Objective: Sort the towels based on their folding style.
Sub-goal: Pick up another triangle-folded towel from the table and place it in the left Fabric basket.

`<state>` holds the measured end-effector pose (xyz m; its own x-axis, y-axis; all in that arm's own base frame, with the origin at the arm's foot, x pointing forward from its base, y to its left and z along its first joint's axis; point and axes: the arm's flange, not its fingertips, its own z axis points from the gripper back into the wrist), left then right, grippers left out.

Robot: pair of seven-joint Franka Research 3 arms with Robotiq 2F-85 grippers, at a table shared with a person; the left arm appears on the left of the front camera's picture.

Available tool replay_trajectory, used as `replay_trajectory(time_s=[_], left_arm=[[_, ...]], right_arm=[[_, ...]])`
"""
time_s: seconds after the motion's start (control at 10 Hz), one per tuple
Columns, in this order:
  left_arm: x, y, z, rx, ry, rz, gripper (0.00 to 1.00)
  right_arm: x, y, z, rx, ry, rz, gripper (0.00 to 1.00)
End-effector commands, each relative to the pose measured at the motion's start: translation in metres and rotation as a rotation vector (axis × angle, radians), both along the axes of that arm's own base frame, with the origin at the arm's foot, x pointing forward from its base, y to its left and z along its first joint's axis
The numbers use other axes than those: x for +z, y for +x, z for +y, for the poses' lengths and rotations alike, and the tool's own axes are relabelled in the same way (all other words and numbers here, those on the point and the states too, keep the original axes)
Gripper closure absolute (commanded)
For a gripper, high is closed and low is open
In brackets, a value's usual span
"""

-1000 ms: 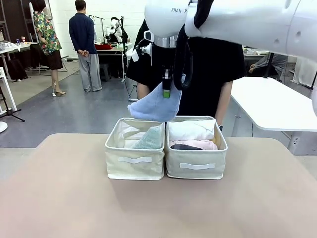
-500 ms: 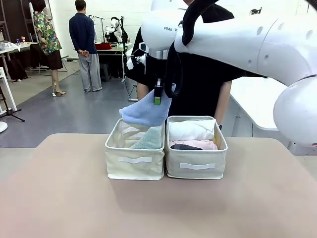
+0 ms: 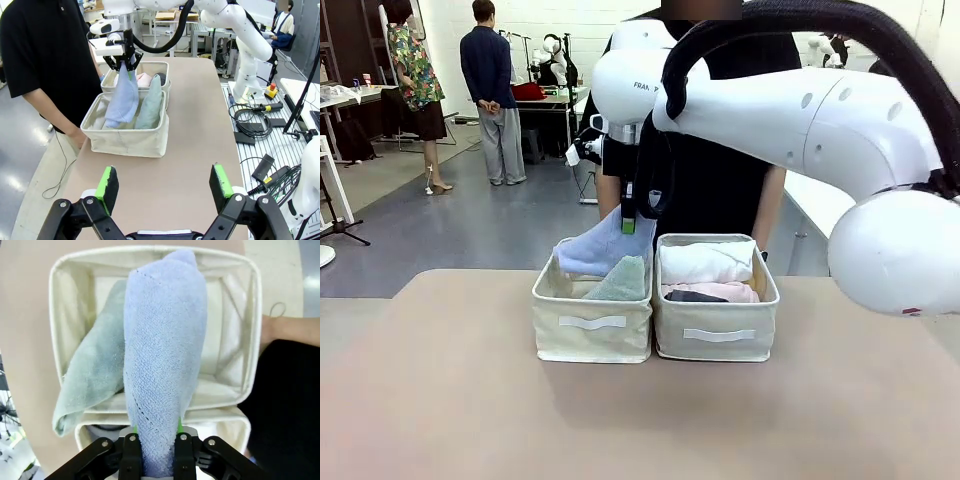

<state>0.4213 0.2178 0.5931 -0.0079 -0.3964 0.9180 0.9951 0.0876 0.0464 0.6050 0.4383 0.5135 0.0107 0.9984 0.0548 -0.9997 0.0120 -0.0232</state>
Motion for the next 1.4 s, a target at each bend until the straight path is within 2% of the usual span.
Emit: replay_trajectory(time_s=[0.0, 0.3, 0.7, 1.3], left_arm=[[0.001, -0.001, -0.002, 0.016, -0.005, 0.000, 0.05], [0.001, -0.001, -0.002, 0.016, -0.005, 0.000, 0.05], [0.001, -0.001, -0.002, 0.016, -0.005, 0.000, 0.05], [0.001, -0.001, -0.002, 0.016, -0.005, 0.000, 0.05]], right_arm=[[0.013, 0.029, 0.025, -0.001, -0.006, 0.044, 0.77], [-0.008, 0.029, 0.034, 0.012, -0.042, 0.084, 0.77], [-0.042, 0.029, 0.047, 0.061, -0.031, 0.083, 0.77], [-0.065, 0.029, 0.055, 0.083, -0.035, 0.100, 0.77]])
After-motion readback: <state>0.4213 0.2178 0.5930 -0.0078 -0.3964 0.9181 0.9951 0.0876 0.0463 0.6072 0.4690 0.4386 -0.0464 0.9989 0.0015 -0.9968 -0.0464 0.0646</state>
